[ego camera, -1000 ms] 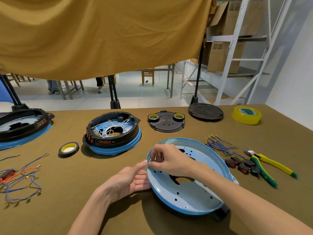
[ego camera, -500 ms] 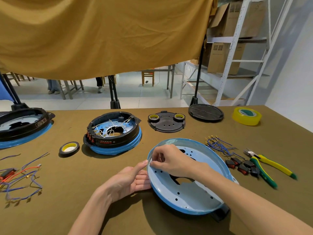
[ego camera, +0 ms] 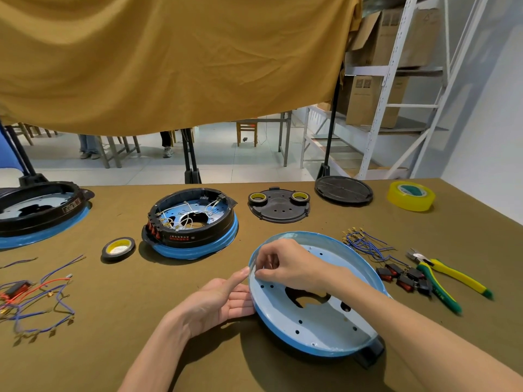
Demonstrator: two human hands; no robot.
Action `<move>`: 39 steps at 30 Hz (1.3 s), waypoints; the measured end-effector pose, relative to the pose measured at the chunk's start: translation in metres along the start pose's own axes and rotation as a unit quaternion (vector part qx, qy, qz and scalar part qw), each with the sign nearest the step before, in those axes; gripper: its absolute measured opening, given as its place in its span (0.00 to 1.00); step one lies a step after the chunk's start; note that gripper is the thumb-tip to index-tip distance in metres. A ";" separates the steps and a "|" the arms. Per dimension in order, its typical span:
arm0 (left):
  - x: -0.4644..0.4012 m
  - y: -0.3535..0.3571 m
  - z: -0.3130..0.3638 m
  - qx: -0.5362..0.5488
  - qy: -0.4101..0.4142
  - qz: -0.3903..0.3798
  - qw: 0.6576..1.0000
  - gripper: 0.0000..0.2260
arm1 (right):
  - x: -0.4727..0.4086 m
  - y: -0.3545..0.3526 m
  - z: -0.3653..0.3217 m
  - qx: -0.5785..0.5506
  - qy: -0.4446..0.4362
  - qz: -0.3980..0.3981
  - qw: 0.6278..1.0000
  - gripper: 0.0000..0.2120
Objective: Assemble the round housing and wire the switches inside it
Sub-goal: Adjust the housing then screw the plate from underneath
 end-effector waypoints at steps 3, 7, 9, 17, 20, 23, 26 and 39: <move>0.000 0.001 0.000 -0.002 0.001 -0.003 1.000 0.38 | 0.000 0.002 -0.002 0.010 -0.006 -0.004 1.000 0.06; 0.001 0.001 0.001 -0.004 0.005 0.001 1.000 0.39 | 0.000 0.001 -0.001 0.006 0.000 -0.009 1.000 0.06; 0.001 0.002 0.001 0.000 0.009 -0.001 1.000 0.38 | -0.001 0.001 -0.001 0.014 0.001 -0.003 1.000 0.07; -0.001 0.005 -0.003 0.005 0.018 0.016 1.000 0.44 | 0.000 -0.004 -0.005 0.023 -0.003 -0.004 1.000 0.07; -0.001 0.005 -0.003 0.009 0.019 0.016 1.000 0.43 | -0.002 -0.002 -0.007 0.034 -0.004 -0.010 0.999 0.07; 0.000 0.004 -0.004 0.015 0.016 0.030 0.999 0.40 | -0.002 -0.002 -0.005 0.019 0.006 -0.022 1.000 0.06; 0.002 0.005 -0.002 0.022 0.013 0.027 0.999 0.38 | 0.000 -0.002 -0.003 0.041 0.009 -0.006 0.999 0.07; 0.006 0.008 0.003 0.022 0.031 0.067 0.997 0.34 | 0.020 -0.030 -0.003 -0.002 0.031 0.108 0.994 0.05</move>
Point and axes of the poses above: each hand's wrist, its own x-axis away from the middle knuckle, its own y-axis out of the palm, z = x × y, the point moved 5 cm from there along -x, towards the middle knuckle, and after that the axes turned 9 degrees about z, right-handed, at the moved point
